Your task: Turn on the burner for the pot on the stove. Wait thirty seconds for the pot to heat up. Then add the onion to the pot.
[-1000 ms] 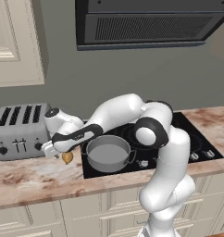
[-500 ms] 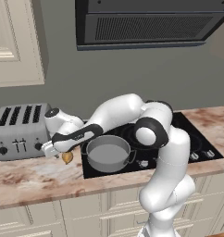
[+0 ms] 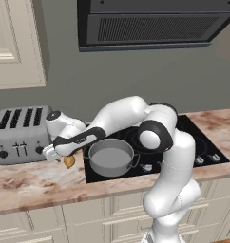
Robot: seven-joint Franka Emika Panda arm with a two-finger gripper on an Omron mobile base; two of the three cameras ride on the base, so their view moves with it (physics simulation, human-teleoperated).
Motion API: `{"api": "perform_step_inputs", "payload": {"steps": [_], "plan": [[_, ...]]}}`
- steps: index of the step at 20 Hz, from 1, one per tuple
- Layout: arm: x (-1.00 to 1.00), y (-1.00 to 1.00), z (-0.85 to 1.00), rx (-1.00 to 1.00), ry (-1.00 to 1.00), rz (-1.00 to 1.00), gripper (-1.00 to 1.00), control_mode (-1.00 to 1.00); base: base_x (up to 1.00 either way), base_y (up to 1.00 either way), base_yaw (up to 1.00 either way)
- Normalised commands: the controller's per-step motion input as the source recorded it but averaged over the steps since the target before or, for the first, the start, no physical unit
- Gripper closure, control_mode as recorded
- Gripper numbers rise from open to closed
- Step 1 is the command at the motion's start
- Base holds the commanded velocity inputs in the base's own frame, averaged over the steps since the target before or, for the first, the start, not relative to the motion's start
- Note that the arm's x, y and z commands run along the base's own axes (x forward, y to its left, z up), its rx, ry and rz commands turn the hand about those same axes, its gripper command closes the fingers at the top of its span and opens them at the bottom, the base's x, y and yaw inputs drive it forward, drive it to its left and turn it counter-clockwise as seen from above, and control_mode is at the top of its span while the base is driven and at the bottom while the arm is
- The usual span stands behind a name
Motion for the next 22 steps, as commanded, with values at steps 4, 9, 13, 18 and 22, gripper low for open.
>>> {"api": "perform_step_inputs", "payload": {"steps": [4, 9, 13, 18, 22], "plan": [[0.00, 0.00, 0.00, 0.00, 0.00, 0.00, -1.00, -1.00, 0.00, 0.00, 0.00], [0.00, 0.00, 0.00, 0.00, 0.00, 0.00, -1.00, -1.00, 0.00, 0.00, 0.00], [0.00, 0.00, 0.00, 0.00, 0.00, 0.00, -1.00, -1.00, 0.00, 0.00, 0.00], [0.00, 0.00, 0.00, 0.00, 0.00, 0.00, -1.00, -1.00, 0.00, 0.00, 0.00], [0.00, 0.00, 0.00, 0.00, 0.00, 0.00, -1.00, -1.00, 0.00, 0.00, 0.00]]}}
